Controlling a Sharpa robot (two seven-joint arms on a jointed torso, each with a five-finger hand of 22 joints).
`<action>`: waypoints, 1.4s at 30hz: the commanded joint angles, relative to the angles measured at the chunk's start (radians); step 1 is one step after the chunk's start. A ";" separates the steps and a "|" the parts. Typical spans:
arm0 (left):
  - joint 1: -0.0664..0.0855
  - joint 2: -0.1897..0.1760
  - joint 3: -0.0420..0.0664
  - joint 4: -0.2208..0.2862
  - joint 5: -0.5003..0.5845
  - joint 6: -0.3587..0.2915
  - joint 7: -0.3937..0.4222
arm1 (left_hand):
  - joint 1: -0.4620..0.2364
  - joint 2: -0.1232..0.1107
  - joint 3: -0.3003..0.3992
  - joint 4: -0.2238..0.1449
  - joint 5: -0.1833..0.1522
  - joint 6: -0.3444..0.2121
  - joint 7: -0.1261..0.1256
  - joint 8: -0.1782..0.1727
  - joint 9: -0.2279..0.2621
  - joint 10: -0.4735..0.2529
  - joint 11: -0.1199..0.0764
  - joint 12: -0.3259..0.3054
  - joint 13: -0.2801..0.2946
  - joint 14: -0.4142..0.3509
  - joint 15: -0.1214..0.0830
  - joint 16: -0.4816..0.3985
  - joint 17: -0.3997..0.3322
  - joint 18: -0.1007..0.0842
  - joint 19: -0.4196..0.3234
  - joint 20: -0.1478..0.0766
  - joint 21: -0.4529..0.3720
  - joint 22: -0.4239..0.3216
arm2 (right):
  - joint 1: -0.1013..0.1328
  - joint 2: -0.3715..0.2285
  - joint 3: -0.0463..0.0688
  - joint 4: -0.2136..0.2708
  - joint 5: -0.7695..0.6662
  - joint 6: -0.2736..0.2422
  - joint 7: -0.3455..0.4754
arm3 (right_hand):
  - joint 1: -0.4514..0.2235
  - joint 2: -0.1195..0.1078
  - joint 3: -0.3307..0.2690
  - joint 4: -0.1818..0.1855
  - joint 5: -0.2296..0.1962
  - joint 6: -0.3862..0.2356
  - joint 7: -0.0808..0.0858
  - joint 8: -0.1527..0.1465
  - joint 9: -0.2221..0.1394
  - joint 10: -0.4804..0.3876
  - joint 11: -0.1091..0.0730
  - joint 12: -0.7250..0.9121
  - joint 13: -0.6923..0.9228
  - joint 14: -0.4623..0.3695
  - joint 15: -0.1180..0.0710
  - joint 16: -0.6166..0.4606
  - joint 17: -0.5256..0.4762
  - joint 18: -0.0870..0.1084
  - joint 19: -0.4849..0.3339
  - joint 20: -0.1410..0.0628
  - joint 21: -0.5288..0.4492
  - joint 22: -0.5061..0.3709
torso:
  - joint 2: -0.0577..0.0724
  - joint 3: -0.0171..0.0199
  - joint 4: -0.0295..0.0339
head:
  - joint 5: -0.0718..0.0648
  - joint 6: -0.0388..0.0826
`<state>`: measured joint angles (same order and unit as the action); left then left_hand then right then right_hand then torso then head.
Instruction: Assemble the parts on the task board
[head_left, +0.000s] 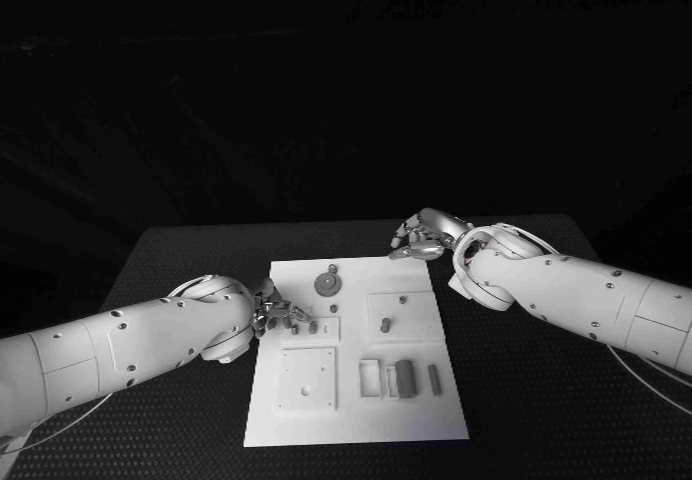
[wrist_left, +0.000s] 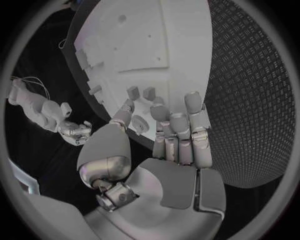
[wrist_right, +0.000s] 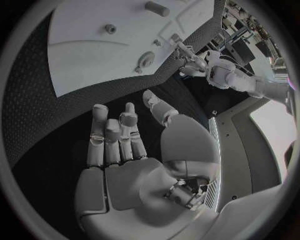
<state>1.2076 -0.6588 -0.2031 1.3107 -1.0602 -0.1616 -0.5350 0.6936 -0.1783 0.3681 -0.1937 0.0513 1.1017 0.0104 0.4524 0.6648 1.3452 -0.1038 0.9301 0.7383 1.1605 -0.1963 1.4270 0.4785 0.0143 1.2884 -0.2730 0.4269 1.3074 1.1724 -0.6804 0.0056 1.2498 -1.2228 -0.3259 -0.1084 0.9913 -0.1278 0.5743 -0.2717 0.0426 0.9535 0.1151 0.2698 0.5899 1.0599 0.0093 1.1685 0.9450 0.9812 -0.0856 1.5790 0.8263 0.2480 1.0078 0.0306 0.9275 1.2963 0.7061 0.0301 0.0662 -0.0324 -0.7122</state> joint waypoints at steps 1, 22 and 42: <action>-0.001 -0.006 0.001 0.006 0.017 -0.028 0.024 | -0.009 -0.001 0.001 0.006 -0.002 -0.008 -0.001 0.004 -0.001 -0.005 0.001 0.004 -0.001 -0.003 -0.006 0.006 -0.001 -0.003 -0.002 -0.006 -0.003 0.008 | 0.000 0.001 0.000 0.000 -0.002 0.004 0.009 | -0.011 -0.002 0.002 0.005 0.006 0.001 0.006 -0.006 0.002 -0.003 0.000 0.006 -0.001 -0.002 -0.007 0.002 -0.001 0.014 -0.006 -0.002 -0.002 -0.001 | 0.000 0.0002 -0.0003 | 0.000 0.000; -0.009 -0.049 0.001 0.065 0.058 0.019 0.031 | 0.120 0.058 0.053 -0.082 0.003 -0.022 0.012 -0.015 -0.025 -0.010 0.014 0.002 -0.004 -0.006 0.006 0.002 -0.006 -0.011 -0.002 0.001 -0.005 0.017 | 0.000 0.000 0.000 -0.001 -0.001 0.009 0.009 | -0.011 -0.002 0.003 0.004 0.006 0.000 0.006 -0.006 0.002 -0.004 0.000 0.007 -0.001 -0.002 -0.007 0.002 -0.001 0.014 -0.006 -0.002 -0.002 -0.001 | 0.000 0.0001 0.0005 | -0.002 -0.001; -0.011 -0.030 0.001 0.041 0.043 0.016 0.031 | 0.148 0.094 0.062 -0.090 0.002 -0.018 0.014 -0.021 -0.036 -0.010 0.016 0.004 -0.006 -0.006 0.009 0.003 -0.007 -0.014 -0.002 0.001 -0.005 0.019 | 0.000 0.000 0.000 -0.001 -0.001 0.009 0.009 | -0.011 -0.001 0.003 0.005 0.006 0.000 0.006 -0.007 0.002 -0.004 0.000 0.007 -0.002 -0.002 -0.007 0.002 -0.002 0.014 -0.006 -0.002 -0.002 -0.001 | 0.000 0.0000 0.0002 | -0.001 -0.004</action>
<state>1.1975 -0.6925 -0.2028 1.3525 -1.0133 -0.1543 -0.5159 0.8375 -0.0861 0.4260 -0.2823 0.0513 1.0827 0.0185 0.4365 0.6296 1.3362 -0.0948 0.9301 0.7338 1.1507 -0.1929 1.4271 0.4735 0.0144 1.2866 -0.2712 0.4265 1.3077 1.1723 -0.6804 0.0056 1.2474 -1.2220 -0.3247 -0.1077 0.9913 -0.1278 0.5743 -0.2717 0.0426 0.9555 0.1140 0.2698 0.5904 1.0601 0.0092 1.1725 0.9443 0.9803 -0.0844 1.5790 0.8256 0.2481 1.0078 0.0306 0.9275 1.2965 0.7063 0.0303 0.0662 -0.0330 -0.7151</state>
